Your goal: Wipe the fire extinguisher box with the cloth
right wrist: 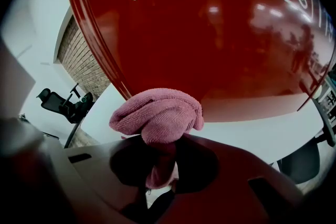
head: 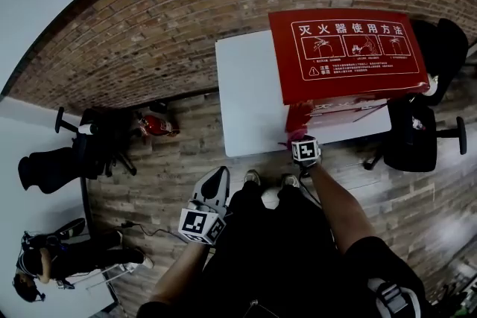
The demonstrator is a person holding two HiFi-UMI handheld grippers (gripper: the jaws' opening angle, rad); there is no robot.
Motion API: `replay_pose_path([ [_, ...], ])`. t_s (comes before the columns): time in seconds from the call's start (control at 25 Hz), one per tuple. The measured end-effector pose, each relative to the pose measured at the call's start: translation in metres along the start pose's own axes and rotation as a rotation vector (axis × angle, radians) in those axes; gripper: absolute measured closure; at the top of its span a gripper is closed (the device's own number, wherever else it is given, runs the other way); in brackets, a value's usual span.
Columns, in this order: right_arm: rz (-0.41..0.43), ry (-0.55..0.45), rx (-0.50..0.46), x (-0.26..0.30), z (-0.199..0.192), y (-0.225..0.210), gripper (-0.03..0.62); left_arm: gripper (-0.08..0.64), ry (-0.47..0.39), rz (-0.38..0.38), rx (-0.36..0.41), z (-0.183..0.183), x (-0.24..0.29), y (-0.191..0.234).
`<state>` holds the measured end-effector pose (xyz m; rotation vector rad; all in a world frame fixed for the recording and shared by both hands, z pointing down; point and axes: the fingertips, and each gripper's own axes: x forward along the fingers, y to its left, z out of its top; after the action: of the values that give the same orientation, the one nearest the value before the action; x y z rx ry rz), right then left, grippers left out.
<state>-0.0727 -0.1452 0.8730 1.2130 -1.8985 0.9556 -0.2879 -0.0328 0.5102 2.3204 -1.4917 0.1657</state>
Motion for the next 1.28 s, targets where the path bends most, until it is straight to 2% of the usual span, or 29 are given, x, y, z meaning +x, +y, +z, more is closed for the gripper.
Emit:
replay_pose_path([
  [0.12, 0.006, 0.005, -0.005, -0.002, -0.002, -0.007, 0.508, 0.537, 0.009, 0.007, -0.010, -0.006, 0.001, -0.009],
  [0.4, 0.037, 0.016, -0.026, -0.002, -0.004, -0.008, 0.508, 0.537, -0.027, 0.038, -0.004, -0.009, 0.004, -0.023],
  [0.72, 0.045, -0.011, -0.041, -0.008, -0.001, -0.008, 0.508, 0.537, -0.045, 0.056, -0.005, -0.015, 0.006, -0.036],
  [1.28, 0.079, -0.092, -0.060, -0.042, 0.020, -0.003, 0.508, 0.537, -0.058, 0.010, 0.016, -0.012, 0.020, -0.062],
])
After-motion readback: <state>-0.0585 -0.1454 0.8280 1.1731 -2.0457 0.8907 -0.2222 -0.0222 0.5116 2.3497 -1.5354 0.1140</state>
